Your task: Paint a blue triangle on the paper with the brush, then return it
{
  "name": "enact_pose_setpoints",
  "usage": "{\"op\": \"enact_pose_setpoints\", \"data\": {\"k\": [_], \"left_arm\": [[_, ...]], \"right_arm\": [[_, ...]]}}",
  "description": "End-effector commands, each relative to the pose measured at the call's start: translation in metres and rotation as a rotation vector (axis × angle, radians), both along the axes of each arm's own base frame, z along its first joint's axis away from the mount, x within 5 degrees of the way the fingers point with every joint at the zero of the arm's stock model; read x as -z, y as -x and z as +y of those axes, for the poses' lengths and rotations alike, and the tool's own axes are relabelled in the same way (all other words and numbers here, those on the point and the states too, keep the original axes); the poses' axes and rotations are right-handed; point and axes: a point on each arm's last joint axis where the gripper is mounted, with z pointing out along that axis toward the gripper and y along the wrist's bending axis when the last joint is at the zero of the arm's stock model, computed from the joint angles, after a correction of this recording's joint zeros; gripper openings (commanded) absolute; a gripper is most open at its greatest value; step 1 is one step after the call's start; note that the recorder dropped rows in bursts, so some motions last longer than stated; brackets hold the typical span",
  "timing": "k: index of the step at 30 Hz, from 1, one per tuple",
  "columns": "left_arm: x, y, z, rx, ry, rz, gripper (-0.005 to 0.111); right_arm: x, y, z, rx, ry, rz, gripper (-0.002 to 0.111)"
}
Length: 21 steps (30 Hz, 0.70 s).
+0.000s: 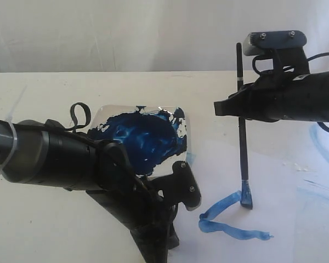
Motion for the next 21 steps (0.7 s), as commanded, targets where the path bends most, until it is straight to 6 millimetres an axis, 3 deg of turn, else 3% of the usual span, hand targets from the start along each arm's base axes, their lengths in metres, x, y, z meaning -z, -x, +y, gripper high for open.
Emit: {"op": "enact_pose_setpoints", "data": {"k": [1,14,21], "left_arm": [[0.007,0.005,0.001,0.01,-0.026,0.051,0.0],[0.007,0.005,0.001,0.01,-0.027,0.056,0.0],[0.007,0.006,0.002,0.013,-0.029,0.061,0.0]], "right_arm": [[-0.005,0.005,-0.001,-0.022,0.001,0.0,0.0],[0.002,0.011,-0.003,-0.058,0.068,0.078,0.0],[-0.008,0.021,-0.008,-0.061,0.087,0.093,0.0]]}}
